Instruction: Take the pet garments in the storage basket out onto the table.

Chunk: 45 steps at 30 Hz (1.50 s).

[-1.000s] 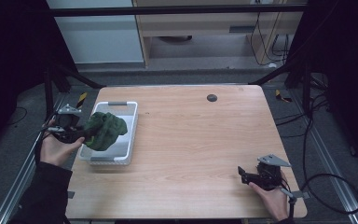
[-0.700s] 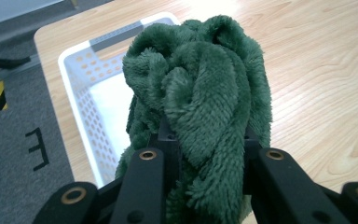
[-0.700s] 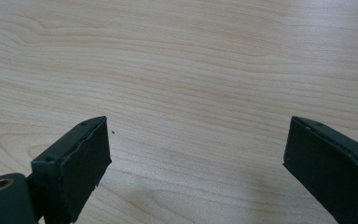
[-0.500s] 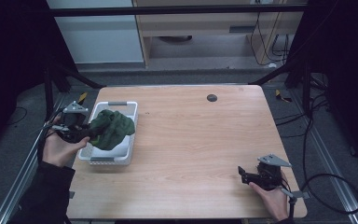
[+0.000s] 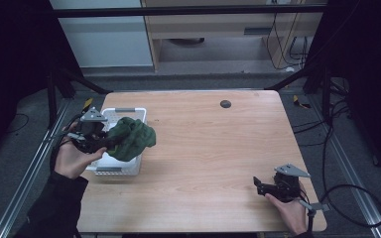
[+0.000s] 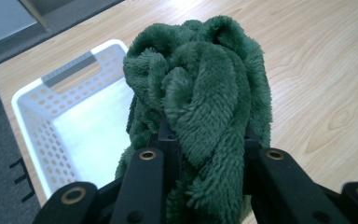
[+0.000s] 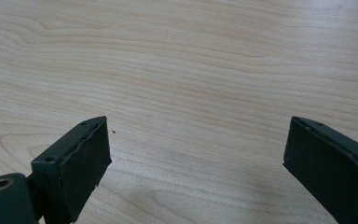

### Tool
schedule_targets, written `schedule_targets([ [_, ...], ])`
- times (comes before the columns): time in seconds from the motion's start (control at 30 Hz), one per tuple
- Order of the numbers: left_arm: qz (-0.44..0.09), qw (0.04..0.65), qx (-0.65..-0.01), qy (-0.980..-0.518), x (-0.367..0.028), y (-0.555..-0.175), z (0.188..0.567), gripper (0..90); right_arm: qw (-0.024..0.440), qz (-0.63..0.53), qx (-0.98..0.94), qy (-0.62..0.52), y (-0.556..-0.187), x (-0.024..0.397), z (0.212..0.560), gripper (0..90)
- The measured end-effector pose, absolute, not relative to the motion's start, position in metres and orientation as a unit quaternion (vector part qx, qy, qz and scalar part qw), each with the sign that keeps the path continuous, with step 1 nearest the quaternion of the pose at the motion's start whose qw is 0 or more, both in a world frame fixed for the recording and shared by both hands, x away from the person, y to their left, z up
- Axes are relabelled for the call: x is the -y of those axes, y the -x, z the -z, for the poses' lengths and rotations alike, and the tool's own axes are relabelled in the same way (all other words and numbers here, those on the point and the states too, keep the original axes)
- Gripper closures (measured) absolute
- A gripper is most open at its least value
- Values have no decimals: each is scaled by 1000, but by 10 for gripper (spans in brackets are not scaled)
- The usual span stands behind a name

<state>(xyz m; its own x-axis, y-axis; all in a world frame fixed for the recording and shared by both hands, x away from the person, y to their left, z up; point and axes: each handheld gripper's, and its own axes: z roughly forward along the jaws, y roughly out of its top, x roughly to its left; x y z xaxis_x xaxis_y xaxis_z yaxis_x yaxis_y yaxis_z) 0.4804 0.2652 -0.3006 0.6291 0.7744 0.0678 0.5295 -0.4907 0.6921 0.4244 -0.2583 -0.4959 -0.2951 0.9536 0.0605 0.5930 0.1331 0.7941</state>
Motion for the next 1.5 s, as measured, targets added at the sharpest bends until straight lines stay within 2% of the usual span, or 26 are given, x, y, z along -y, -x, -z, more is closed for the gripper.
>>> schedule_targets([
  [1.5, -139, 302, -281, -900, -174, -490, 321, 714, 242, -377, -714, -538, -425, 257, 495, 74],
])
